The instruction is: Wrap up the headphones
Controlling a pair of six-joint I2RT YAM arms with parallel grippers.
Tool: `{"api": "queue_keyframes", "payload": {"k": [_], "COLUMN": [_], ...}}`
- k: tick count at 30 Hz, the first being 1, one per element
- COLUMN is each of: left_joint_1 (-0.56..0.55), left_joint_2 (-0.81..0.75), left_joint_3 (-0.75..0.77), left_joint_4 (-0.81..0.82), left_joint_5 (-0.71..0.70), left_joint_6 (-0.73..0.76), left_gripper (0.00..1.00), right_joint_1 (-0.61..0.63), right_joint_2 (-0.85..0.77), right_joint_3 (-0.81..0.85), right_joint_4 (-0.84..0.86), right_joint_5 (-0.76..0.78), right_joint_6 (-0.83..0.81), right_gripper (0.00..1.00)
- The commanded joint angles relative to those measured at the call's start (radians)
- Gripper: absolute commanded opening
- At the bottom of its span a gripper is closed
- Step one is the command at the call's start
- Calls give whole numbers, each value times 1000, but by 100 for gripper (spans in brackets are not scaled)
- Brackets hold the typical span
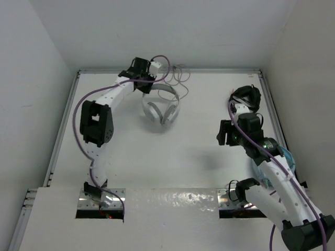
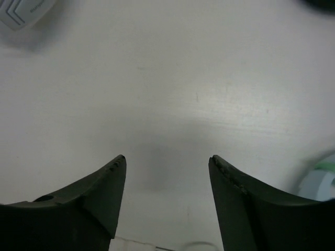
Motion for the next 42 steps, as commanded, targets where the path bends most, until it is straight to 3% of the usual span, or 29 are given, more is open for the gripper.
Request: {"api": "queue_keyframes", "payload": {"k": [1, 3, 6, 8, 10, 13, 19, 23, 32, 42], "left_joint_1": [3, 1, 1, 3, 3, 4, 3, 6, 15, 15], "left_joint_2": [-316, -437, -543, -581, -595, -621, -632, -626, -647, -652], "left_joint_3": [3, -22, 2, 33, 82, 124, 203, 228, 191, 205], "left_joint_4": [53, -10, -135, -230, -266, -262, -203, -169, -67, -94], "left_joint_5": [219, 323, 420, 474, 542, 602, 588, 565, 442, 313], "left_joint_6": [228, 302, 347, 306, 200, 56, -168, -340, -579, -643], "left_gripper": [0, 0, 0, 0, 0, 0, 0, 0, 0, 0], "right_joint_1": [4, 2, 2, 2, 2, 2, 2, 2, 2, 2], "right_joint_2": [26, 51, 109, 149, 168, 174, 171, 168, 323, 528], "right_joint_3": [159, 255, 365, 412, 429, 406, 279, 218, 191, 139], "right_joint_4": [-6, -6, 27, 75, 122, 279, 487, 557, 646, 908], "right_joint_5": [-66, -96, -156, -196, -242, -322, -496, -527, -480, -327], "right_joint_6": [-200, -266, -321, -344, -363, -363, -268, -208, -224, -166], "right_gripper": [60, 53, 54, 62, 77, 86, 86, 87, 89, 89]}}
